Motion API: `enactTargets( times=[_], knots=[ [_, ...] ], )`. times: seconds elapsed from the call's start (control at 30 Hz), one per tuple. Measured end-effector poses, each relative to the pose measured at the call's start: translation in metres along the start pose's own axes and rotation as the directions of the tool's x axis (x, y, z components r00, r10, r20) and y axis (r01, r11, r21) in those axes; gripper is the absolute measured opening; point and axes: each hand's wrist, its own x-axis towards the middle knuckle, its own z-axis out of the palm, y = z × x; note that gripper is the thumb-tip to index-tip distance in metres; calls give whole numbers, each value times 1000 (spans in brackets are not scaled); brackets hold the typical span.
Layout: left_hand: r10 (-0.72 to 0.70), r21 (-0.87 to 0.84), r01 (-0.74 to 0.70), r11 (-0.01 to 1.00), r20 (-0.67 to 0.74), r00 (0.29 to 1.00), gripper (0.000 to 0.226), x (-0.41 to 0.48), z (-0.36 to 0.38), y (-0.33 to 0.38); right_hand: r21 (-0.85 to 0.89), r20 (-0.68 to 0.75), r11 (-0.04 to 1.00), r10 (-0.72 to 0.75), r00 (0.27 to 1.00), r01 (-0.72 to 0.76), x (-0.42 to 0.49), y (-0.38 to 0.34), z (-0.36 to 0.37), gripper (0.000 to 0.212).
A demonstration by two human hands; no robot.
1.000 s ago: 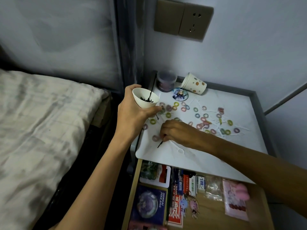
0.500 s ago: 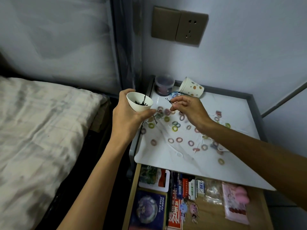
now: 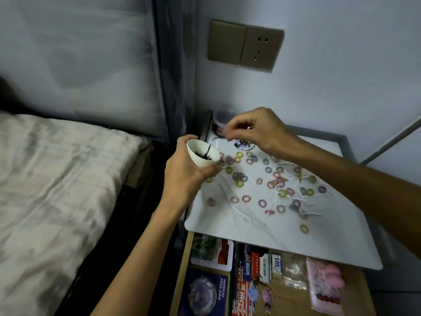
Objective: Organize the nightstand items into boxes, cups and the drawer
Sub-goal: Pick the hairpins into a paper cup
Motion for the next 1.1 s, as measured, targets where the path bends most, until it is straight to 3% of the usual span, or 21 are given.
enactTargets(
  times=[0.1,0.23,0.33,0.4,0.47,0.63,0.8,1.0,1.1],
  knots=[
    [13,0,-13,1000,33,999,66,-3,4,0,-251,198,946,-159,967,207,8,-23,7,8],
    [37,-5,-37,999,50,998,68,-4,5,1,-291,373,917,-153,915,272,11,-31,23,13],
    [38,-16,-37,999,32,999,68,-3,4,0,-126,205,971,-174,963,202,9,-24,26,13],
    [31,-26,-30,999,13,999,69,-2,3,-2,23,52,996,-93,994,92,9,-14,25,9],
    [22,-56,-22,998,-7,1000,71,-1,2,-3,87,-6,996,28,1000,-28,9,2,26,10],
    [1,-149,-26,988,-165,986,70,6,-11,-6,-225,114,955,225,968,-196,6,48,49,9],
    [-52,-251,-25,968,-298,953,72,13,-19,-11,-386,21,858,377,926,-340,3,66,88,17],
    [-79,-252,6,968,-282,956,69,15,-18,-14,-547,-47,760,392,919,-352,4,58,111,36],
    [-80,-242,12,970,-274,958,70,15,-18,-14,-585,-77,733,378,923,-348,3,55,113,25]
  ],
)
